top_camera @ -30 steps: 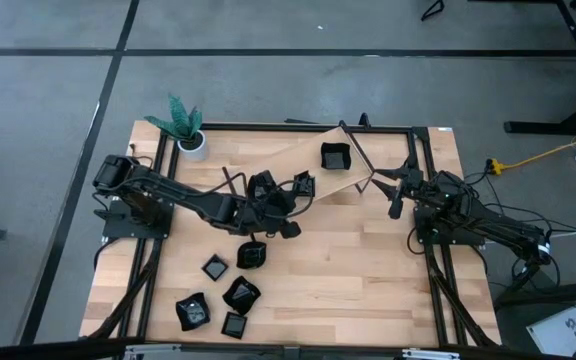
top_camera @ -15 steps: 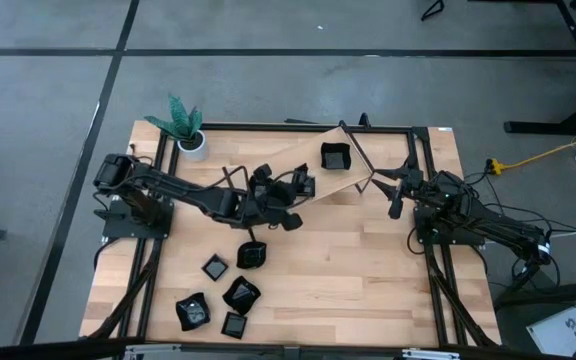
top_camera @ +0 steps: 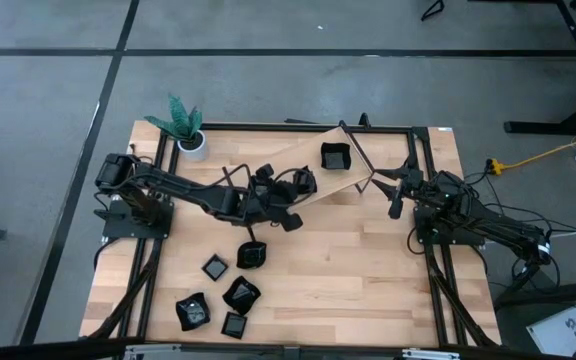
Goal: Pick & Place Mini shaped plates
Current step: Stack the black square plate on top of the black square plate on the shelf
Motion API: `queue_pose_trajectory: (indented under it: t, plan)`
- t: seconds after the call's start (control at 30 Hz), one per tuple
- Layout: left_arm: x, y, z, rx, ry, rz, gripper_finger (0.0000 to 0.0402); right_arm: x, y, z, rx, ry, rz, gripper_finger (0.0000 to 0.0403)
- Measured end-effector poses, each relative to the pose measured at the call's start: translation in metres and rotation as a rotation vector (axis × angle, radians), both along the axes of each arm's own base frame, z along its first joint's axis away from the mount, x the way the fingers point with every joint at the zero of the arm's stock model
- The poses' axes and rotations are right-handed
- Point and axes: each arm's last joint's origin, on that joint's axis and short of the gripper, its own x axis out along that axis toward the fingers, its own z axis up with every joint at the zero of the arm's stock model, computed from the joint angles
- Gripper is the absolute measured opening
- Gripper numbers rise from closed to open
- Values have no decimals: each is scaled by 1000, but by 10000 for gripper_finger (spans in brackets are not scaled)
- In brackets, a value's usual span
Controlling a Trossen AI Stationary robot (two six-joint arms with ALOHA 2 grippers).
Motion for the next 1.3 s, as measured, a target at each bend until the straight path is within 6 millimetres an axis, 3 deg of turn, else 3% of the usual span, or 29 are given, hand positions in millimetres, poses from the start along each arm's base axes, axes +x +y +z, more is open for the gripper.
queue_pose_trajectory:
  t: [0.2,0.83,1.3]
  plan:
    - [0,0,0,2,0,0,18,0,0,0,0,0,0,154]
    - [0,0,0,0,-5,-1,115,0,0,0,0,0,0,154]
    - [2,0,1,-38,-15,-53,130,0,0,0,0,0,0,154]
